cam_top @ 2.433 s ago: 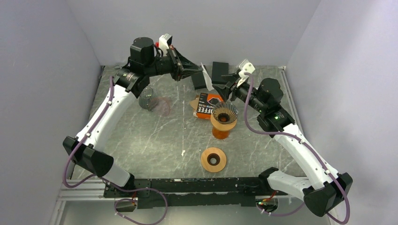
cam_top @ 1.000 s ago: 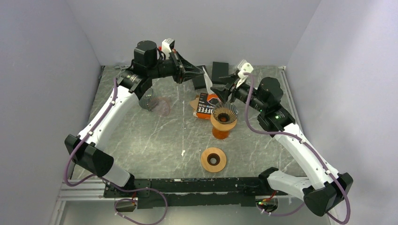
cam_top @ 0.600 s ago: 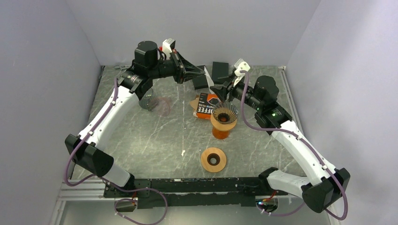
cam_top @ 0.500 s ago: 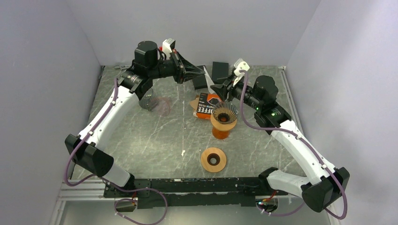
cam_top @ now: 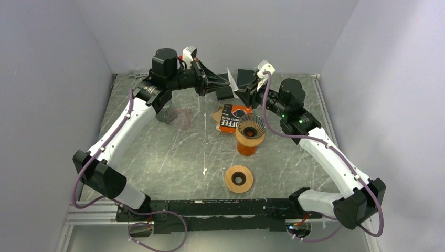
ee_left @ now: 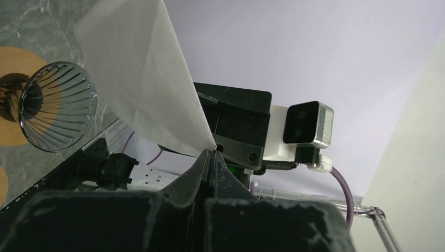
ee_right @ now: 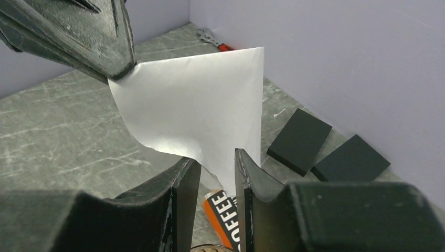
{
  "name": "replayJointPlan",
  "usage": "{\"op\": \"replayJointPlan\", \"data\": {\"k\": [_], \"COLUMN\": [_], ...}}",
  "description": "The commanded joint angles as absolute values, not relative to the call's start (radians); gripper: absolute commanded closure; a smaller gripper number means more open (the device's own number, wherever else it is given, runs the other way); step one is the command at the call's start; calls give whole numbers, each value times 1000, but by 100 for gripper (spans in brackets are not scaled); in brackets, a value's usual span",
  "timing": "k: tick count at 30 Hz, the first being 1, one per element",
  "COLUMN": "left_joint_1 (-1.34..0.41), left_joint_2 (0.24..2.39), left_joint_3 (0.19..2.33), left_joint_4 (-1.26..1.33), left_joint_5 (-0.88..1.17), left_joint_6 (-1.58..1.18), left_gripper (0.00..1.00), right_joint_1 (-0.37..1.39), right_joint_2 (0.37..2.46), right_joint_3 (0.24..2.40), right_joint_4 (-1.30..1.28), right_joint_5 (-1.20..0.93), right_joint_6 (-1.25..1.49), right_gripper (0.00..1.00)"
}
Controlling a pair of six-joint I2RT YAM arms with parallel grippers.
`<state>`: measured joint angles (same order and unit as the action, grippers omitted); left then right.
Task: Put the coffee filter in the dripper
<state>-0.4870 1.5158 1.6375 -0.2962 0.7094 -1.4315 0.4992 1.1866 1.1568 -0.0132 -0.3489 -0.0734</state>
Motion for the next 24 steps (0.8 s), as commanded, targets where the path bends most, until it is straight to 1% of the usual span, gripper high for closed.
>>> {"op": "replayJointPlan", "data": {"k": [1,5,7,11,15,20,24], "left_joint_1": [-492,-492,-492,-492,-492,-492,-492], "left_joint_2": [1459,1447,1449,1451,1451,1446,1440], "left_joint_3": [1612,1578,1569,1561,1545,1534,1519], "left_joint_4": [-258,-239,-229,-205,-170,-179,-173], "left_joint_5": [688,668,675,680,681,670,660], "left_joint_6": [-1456,-1486,-1500,-1526,-1567,-1570,-1577], "left_gripper": [100,100,100,100,100,100,100], "right_joint_1": [503,505,505,507,513,518,521], "right_joint_2": [1168,1131,1118,1121,1127,1134,1123], "right_joint_3": [1197,1155,1134,1138,1134,1146,1145], "right_joint_4": [44,68,83,65,66,42,31], "right_joint_5": [-355,-335,-325,-304,-286,-296,-310], "right_joint_6": [-70,-85,-95,-123,-147,-156,-154], "right_gripper": [65,52,47,48,61,86,100]}}
